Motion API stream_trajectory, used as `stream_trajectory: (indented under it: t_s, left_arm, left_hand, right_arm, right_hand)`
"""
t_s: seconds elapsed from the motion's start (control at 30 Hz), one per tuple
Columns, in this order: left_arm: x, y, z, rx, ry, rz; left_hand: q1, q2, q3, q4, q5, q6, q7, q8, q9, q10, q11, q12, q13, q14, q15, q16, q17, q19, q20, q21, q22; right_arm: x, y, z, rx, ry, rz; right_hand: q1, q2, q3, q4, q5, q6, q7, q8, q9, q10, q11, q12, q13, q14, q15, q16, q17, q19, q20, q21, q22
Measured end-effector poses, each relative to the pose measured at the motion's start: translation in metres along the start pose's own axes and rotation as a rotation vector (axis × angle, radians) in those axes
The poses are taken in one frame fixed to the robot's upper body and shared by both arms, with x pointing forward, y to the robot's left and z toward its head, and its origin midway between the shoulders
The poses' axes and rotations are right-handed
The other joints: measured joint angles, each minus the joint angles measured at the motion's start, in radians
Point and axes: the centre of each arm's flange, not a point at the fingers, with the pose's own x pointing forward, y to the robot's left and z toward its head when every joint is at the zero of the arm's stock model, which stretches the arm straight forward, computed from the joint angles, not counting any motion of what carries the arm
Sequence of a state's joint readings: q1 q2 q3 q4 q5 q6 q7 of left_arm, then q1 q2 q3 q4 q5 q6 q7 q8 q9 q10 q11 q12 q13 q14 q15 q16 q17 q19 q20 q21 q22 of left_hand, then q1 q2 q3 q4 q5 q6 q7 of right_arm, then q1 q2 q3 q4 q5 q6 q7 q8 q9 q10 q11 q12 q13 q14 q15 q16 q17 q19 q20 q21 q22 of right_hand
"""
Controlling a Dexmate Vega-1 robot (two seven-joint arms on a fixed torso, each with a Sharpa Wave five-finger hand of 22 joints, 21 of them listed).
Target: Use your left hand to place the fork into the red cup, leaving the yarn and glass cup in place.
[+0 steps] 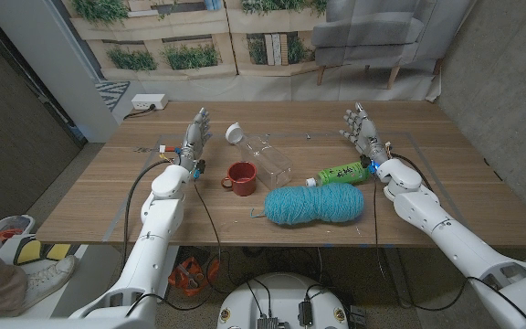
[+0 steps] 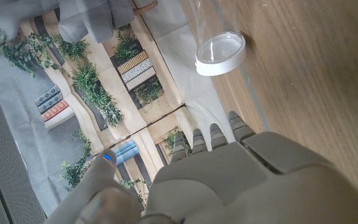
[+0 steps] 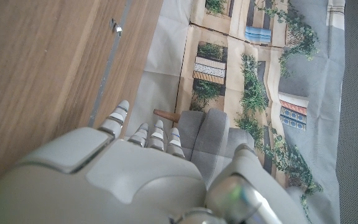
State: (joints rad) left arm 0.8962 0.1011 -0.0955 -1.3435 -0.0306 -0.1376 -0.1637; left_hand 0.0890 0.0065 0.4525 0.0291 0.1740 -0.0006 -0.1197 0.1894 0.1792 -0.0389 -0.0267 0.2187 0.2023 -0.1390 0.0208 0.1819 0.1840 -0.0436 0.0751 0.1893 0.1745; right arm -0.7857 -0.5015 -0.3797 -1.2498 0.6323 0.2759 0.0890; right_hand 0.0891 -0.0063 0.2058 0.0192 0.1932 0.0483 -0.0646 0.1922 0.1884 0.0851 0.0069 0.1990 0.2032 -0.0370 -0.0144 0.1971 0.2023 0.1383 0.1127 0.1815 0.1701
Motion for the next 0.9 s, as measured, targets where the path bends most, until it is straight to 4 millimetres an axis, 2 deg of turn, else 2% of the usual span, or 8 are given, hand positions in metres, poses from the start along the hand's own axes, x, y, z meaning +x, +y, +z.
stream_trajectory:
  t_s: [0.9]
  left_arm:
    - [0.002, 0.004, 0.006, 0.143, -0.028, 0.088]
  left_hand:
    - [0.003, 0.003, 0.008, -0.008, 0.000, 0.053, -0.004, 0.016, 0.000, 0.042, -0.002, 0.016, 0.000, 0.009, -0.009, 0.008, -0.003, 0.009, -0.009, 0.008, 0.000]
  right_arm:
    - [0.013, -0.012, 0.002, -0.018, 0.004, 0.009]
  right_hand:
    - [0.000, 0.000, 0.000, 0.000, 0.000, 0.000, 0.000, 0.000, 0.000, 0.000, 0.000, 0.000, 0.000, 0.000, 0.000, 0.000, 0.000, 0.000, 0.000, 0.004, 0.000]
